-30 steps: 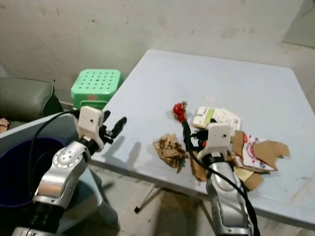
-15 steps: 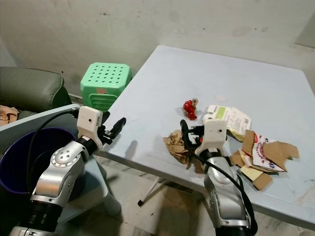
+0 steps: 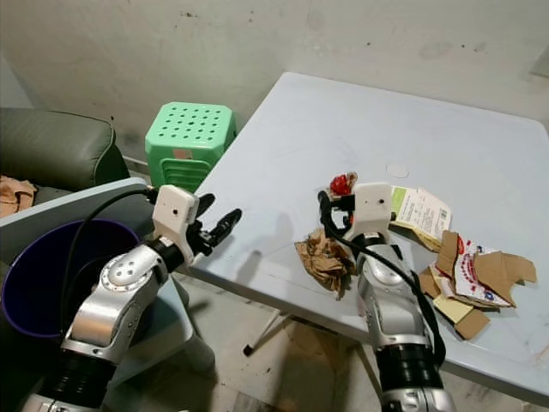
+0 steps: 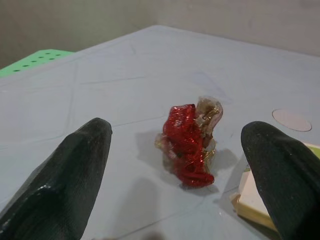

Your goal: Picking trash to rubbish bin

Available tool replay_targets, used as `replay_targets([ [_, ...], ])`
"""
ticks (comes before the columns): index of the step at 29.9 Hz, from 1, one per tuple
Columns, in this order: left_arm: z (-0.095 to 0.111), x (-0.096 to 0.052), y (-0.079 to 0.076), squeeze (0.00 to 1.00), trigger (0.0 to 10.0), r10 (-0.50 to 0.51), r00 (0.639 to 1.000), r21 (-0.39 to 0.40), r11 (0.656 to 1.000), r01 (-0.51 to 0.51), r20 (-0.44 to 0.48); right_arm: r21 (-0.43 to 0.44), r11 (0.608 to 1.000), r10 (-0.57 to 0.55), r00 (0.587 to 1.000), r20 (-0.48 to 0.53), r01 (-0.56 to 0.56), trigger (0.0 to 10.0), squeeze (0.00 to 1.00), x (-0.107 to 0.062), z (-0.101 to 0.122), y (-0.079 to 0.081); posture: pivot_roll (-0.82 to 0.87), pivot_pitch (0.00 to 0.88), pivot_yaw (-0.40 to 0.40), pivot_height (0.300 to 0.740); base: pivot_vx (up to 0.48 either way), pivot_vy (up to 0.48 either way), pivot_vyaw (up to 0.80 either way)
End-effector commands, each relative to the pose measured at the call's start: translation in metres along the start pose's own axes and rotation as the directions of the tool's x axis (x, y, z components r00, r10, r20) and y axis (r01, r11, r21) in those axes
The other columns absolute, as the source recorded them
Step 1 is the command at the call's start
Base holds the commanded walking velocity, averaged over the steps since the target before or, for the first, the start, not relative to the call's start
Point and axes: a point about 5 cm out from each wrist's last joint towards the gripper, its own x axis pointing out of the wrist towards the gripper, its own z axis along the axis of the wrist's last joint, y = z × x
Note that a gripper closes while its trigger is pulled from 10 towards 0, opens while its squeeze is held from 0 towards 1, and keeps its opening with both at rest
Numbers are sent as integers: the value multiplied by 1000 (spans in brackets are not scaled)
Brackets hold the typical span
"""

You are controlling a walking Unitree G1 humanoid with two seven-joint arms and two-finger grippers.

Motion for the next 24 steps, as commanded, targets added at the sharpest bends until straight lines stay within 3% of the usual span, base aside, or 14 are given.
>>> replay_targets([
  [1, 7, 3, -9, 0, 10000, -54, 998, 16, 998, 53, 15, 0, 1000, -6, 1000, 5, 6, 10000, 0, 4, 1, -3, -8, 160, -50, 740, 0, 0, 0],
  [5, 14, 4, -24, 0, 10000, -141, 990, 24, 990, 140, 28, -4, 1000, -9, 1000, -5, 9, 10000, 0, 19, 4, -6, 8, 203, -50, 740, 0, 0, 0],
  [10, 18, 2, -32, 0, 10000, -176, 984, 27, 984, 175, 33, 0, 1000, -19, 1000, -10, 19, 10000, 0, 26, 8, -10, 16, 241, -52, 740, 0, 0, 0],
  [20, 23, 1, -33, 0, 10000, -197, 980, 29, 980, 197, 25, -7, 999, -47, 999, -21, 47, 10000, 0, 42, 16, -17, 36, 297, -55, 740, 0, 0, 0],
  [21, 24, 2, -32, 0, 10000, -194, 981, 31, 981, 193, 25, 25, 999, -27, 999, -24, 28, 8549, 0, 43, 17, -16, 38, 297, -57, 740, 0, 0, 0],
  [22, 24, 2, -32, 0, 10000, -194, 981, 31, 981, 193, 25, 25, 999, -27, 999, -24, 28, 8549, 0, 43, 17, -16, 38, 297, -57, 740, 0, 0, 0],
  [23, 25, 3, -31, 0, 10000, -190, 981, 36, 981, 189, 27, 45, 999, 3, 1000, -8, -2, 3725, 0, 44, 19, -15, 39, 297, -57, 740, 0, 0, 0],
  [24, 26, 3, -31, 0, 10000, -189, 982, 37, 981, 188, 27, 41, 999, 8, 1000, 2, -8, 3725, 0, 44, 21, -15, 41, 293, -58, 740, 0, 0, 0],
])
